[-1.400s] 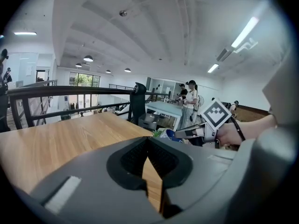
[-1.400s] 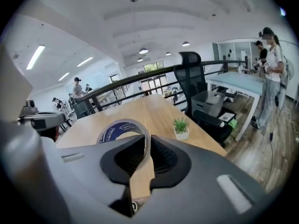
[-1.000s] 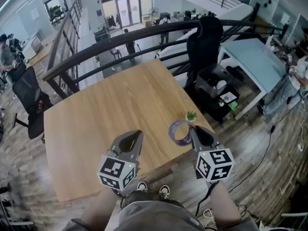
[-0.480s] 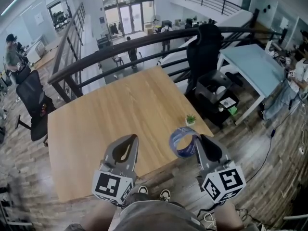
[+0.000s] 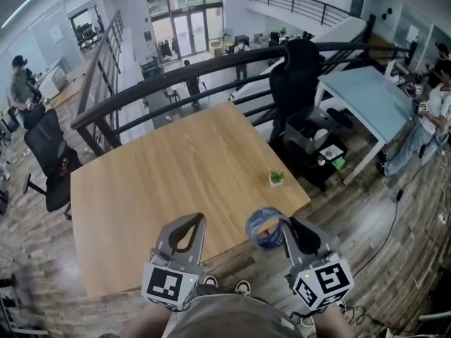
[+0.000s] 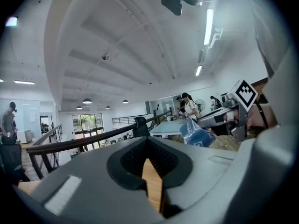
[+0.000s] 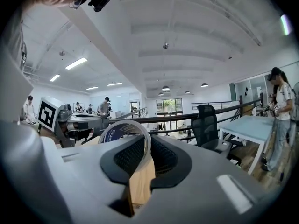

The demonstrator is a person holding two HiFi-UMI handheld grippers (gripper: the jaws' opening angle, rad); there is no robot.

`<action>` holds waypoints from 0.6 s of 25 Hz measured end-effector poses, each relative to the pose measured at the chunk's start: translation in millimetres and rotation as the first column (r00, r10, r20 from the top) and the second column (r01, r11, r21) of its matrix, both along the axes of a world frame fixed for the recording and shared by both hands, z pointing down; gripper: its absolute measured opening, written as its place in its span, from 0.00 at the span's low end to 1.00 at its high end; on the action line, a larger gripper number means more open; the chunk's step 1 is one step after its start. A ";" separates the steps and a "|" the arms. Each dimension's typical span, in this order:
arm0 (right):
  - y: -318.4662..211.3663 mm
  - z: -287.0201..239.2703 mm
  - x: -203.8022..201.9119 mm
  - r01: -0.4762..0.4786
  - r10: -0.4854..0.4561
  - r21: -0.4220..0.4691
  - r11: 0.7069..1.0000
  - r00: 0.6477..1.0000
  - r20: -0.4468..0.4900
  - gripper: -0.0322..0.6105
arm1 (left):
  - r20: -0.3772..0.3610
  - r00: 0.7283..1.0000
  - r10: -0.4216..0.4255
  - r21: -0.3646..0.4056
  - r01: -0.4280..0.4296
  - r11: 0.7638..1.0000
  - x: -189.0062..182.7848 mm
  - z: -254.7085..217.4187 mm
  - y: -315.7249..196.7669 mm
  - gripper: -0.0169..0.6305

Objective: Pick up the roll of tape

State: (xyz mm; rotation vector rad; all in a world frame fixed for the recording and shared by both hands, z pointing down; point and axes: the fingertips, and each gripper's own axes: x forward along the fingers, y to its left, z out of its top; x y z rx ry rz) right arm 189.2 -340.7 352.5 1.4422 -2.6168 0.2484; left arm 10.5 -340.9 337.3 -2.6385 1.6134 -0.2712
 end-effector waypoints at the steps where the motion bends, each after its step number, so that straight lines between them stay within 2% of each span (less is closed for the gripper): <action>1: 0.6 1.6 0.8 -0.002 0.002 -0.003 1.000 1.000 0.000 0.13 | 0.000 1.000 -0.004 -0.007 0.004 1.000 -0.9 1.5 0.5 0.03; 5: 3.9 5.6 2.3 0.002 -0.002 -0.013 1.000 1.000 -0.004 0.13 | 0.019 1.000 0.007 0.025 -0.007 1.000 -4.1 3.4 2.8 0.03; 11: 9.0 5.3 5.1 0.002 -0.002 -0.014 1.000 1.000 -0.010 0.13 | -0.003 1.000 0.003 -0.009 -0.003 1.000 2.6 1.0 12.0 0.03; 15: 10.3 2.9 6.5 -0.001 0.002 0.009 1.000 0.999 -0.034 0.13 | 0.000 1.000 0.001 -0.002 -0.001 1.000 3.3 0.0 13.4 0.03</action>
